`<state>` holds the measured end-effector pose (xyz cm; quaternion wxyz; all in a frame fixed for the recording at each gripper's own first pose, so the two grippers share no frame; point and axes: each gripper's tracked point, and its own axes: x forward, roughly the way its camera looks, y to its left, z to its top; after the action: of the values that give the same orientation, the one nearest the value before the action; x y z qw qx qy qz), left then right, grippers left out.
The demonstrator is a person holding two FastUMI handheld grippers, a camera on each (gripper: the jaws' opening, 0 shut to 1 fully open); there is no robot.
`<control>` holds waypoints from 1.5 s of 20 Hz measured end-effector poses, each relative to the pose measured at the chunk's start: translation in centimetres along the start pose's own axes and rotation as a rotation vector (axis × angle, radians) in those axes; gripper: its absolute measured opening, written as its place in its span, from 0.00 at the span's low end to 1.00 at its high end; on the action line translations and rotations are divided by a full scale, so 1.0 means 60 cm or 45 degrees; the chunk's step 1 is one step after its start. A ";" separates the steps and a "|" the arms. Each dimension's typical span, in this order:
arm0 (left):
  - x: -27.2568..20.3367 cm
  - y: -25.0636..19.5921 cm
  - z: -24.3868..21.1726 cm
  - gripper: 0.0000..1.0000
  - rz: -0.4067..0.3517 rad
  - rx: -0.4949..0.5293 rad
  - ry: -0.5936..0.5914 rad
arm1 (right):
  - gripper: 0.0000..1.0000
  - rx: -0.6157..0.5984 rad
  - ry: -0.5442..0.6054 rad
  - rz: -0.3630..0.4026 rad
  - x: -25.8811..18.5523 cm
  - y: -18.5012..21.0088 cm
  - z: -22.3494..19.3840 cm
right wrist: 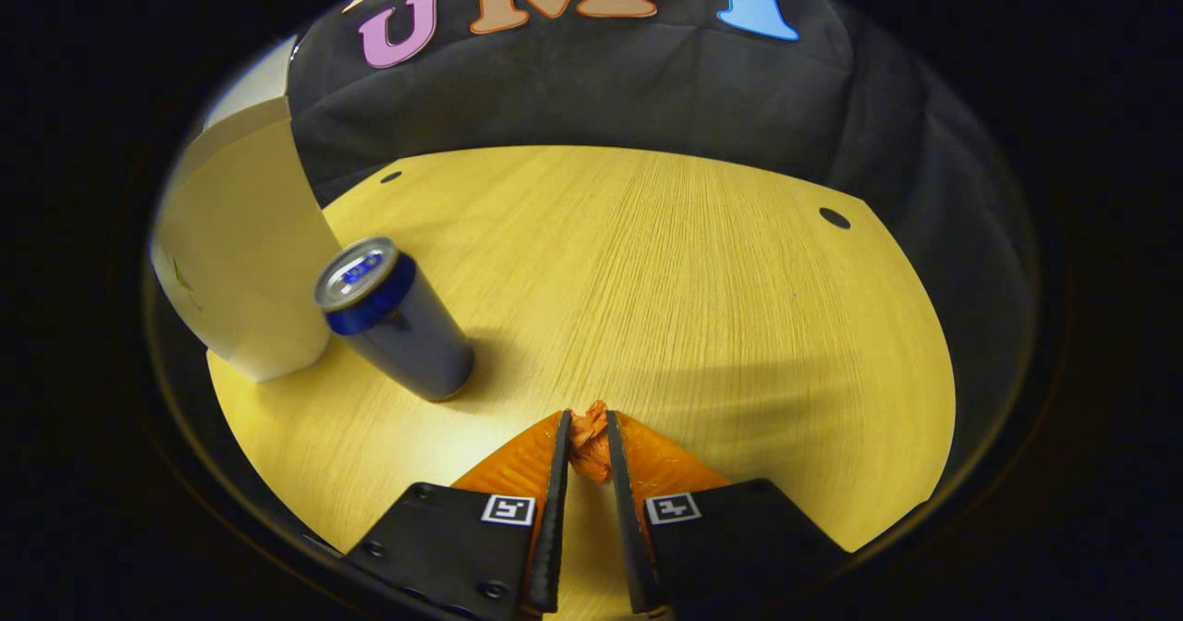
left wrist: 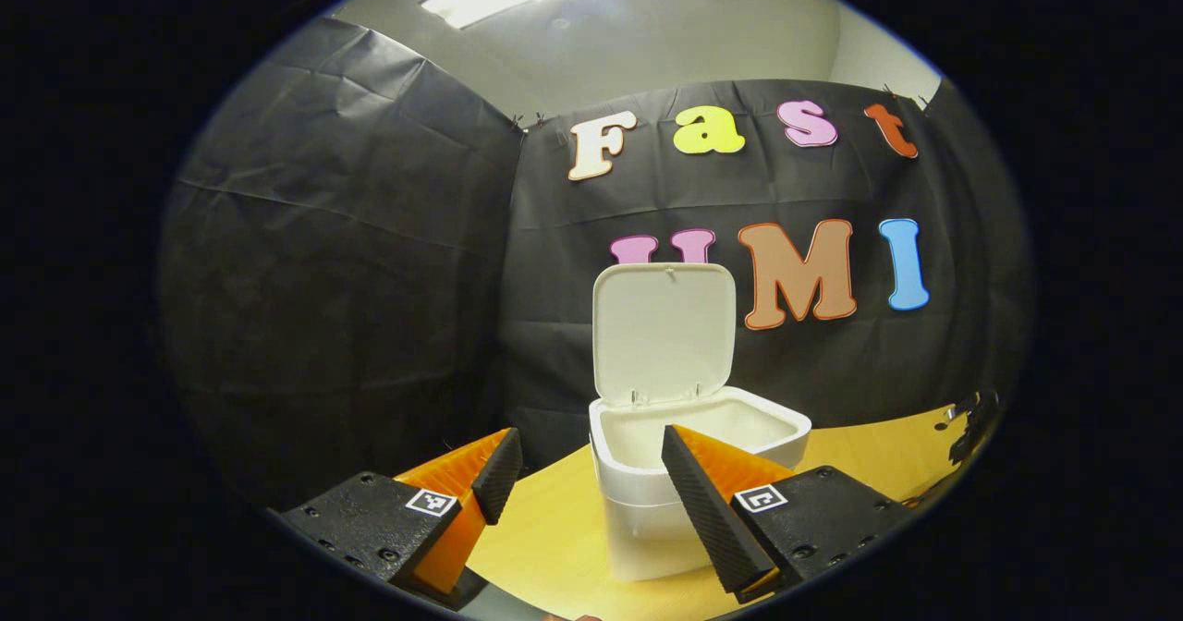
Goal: Press the lid of the desktop garbage bin to open it, pick up the crumpled paper on the desktop and throw it into the bin, then pick up the pop can on the desktop and drop it into the bin, and finally close the garbage bin lid.
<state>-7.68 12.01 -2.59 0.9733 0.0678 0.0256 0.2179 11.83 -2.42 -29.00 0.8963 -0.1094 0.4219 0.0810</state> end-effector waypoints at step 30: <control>0.025 0.139 -0.009 0.94 0.059 0.001 0.011 | 0.75 -0.498 -0.549 0.599 -0.278 0.493 0.386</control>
<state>-9.89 20.18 -1.98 0.9679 0.0677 0.0282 0.2405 11.41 31.28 -5.52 0.8836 -0.1591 0.2138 0.3850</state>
